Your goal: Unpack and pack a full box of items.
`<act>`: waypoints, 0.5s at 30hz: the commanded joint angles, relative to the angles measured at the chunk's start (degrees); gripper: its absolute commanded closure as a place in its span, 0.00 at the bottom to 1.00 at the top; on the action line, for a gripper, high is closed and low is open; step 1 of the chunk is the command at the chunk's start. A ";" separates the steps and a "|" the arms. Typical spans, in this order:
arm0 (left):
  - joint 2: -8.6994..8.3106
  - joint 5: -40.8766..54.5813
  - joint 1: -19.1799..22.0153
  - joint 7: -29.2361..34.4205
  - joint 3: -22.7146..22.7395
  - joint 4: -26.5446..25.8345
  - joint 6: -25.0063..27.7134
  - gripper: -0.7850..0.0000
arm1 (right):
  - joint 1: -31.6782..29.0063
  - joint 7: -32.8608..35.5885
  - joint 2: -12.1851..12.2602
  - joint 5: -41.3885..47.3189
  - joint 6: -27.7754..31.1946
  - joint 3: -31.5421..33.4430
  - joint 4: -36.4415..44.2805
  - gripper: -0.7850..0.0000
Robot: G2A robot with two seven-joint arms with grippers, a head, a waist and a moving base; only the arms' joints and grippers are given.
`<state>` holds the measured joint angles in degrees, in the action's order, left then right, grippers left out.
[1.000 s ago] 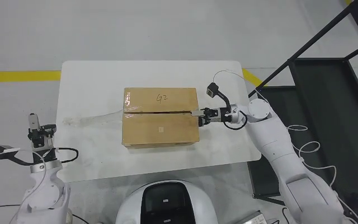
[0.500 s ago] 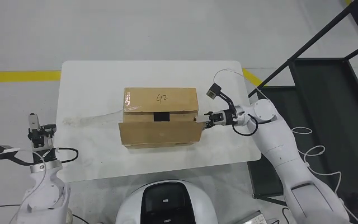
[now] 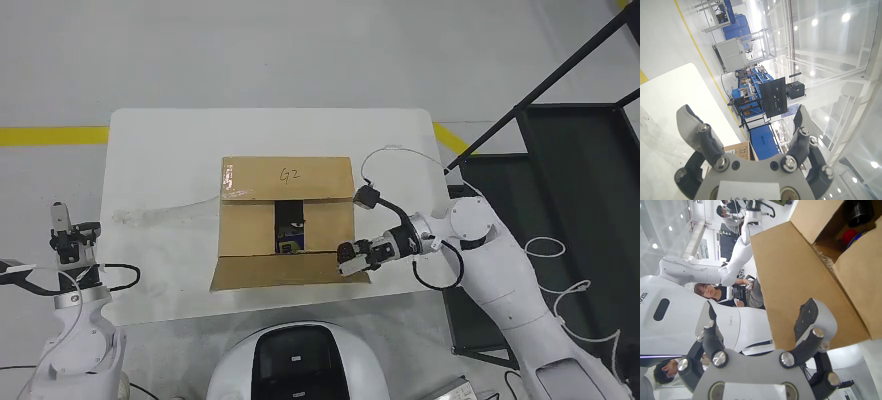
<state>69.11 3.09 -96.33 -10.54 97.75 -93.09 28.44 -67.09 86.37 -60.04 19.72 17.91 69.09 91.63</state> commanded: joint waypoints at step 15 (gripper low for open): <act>0.00 0.00 0.00 0.00 0.00 0.00 0.00 0.00 | 1.38 -13.81 -1.64 -18.18 -6.60 -13.83 1.67 0.00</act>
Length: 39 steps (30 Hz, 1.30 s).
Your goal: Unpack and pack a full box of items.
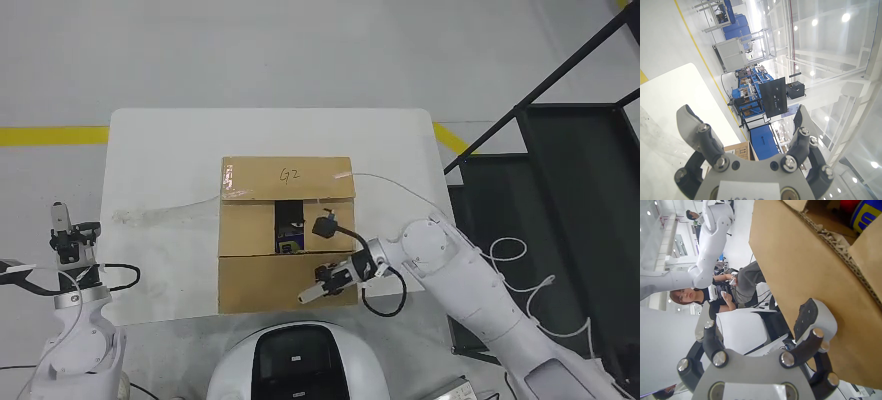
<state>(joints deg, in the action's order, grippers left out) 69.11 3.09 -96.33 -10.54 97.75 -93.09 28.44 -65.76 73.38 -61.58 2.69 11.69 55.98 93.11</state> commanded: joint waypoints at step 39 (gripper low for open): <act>0.00 0.00 0.00 0.00 0.00 0.00 0.00 0.00 | 2.12 5.67 0.98 28.69 -7.47 5.81 -4.29 0.00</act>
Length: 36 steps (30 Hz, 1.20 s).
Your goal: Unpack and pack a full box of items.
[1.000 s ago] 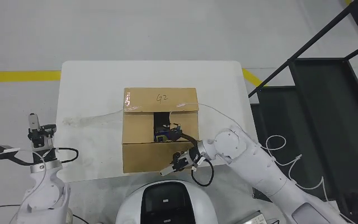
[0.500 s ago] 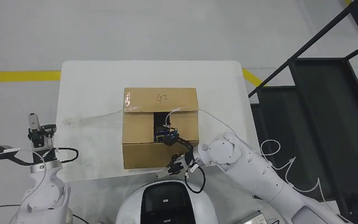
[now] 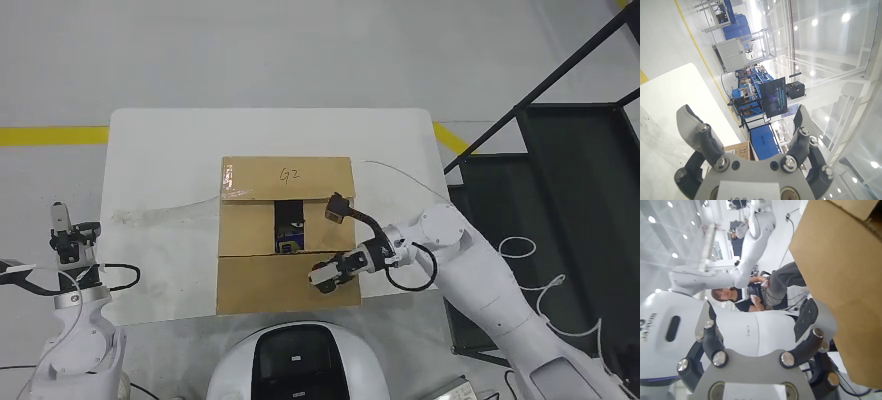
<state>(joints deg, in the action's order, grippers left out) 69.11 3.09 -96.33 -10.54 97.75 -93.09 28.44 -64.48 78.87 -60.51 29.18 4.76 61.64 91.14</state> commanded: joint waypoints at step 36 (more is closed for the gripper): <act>0.00 0.00 0.00 0.00 0.00 0.00 0.00 0.00 | 17.56 -9.61 -3.74 7.73 4.12 -1.46 -32.63 0.00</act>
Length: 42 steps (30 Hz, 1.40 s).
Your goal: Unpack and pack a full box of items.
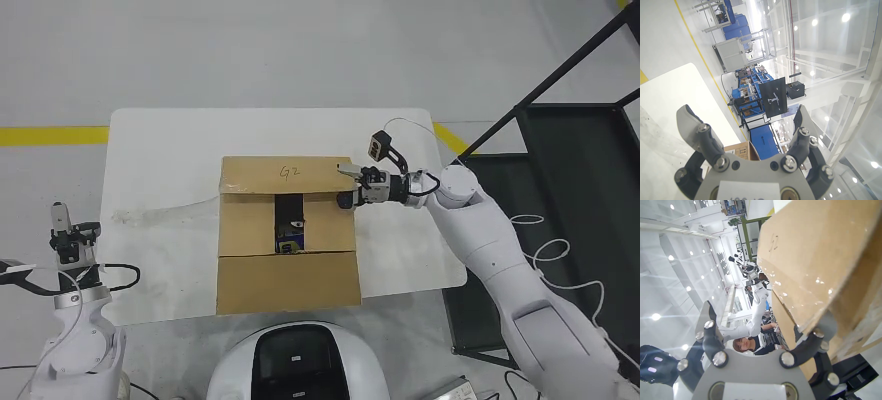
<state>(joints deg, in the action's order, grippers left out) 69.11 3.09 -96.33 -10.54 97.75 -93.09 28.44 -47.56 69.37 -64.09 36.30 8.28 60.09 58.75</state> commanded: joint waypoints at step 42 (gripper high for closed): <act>0.00 0.00 0.00 0.00 0.00 0.00 0.00 0.00 | 24.21 -25.29 -14.20 -7.62 7.91 -13.42 -37.49 0.00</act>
<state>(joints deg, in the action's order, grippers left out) 69.11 3.09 -96.33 -10.54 97.75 -93.09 28.44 -23.57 44.30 -77.97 28.92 16.28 46.85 22.06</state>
